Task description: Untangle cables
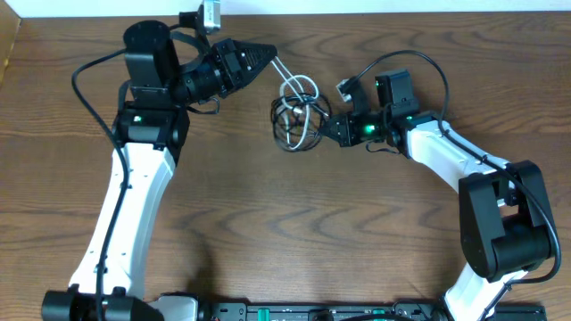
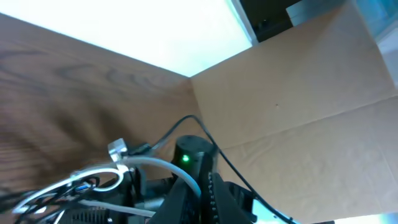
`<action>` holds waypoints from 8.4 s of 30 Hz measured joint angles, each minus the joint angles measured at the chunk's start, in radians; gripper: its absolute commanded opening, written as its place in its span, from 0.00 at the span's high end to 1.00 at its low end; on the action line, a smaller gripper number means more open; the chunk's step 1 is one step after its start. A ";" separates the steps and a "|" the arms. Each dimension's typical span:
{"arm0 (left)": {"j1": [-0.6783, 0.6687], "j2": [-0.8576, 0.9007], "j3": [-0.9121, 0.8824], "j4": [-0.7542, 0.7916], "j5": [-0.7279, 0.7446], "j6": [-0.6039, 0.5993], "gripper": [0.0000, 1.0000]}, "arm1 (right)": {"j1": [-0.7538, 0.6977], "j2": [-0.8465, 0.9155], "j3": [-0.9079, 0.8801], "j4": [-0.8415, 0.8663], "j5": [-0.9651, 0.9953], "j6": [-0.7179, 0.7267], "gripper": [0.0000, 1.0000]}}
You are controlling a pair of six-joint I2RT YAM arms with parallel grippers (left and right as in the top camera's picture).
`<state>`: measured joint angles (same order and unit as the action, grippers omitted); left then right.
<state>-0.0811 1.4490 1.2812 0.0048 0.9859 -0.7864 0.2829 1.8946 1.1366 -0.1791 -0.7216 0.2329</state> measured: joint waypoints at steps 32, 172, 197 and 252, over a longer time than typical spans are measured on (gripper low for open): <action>0.029 -0.050 0.000 0.106 -0.198 -0.003 0.92 | -0.142 0.016 -0.008 -0.270 0.466 0.280 0.99; -0.382 0.208 0.276 -0.534 -0.707 0.554 0.93 | -0.101 -0.256 -0.021 -0.035 0.066 -0.063 0.23; -0.309 0.032 0.276 -0.465 -0.466 0.498 0.92 | -0.053 -0.256 -0.021 -0.145 0.081 -0.121 0.34; -0.309 -0.224 0.275 -0.058 -0.636 0.472 0.92 | 0.051 -0.176 -0.021 -0.078 0.221 0.169 0.42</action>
<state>-0.3897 1.2251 1.5562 -0.0532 0.3504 -0.3149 0.3344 1.7187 1.1152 -0.2573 -0.5003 0.4019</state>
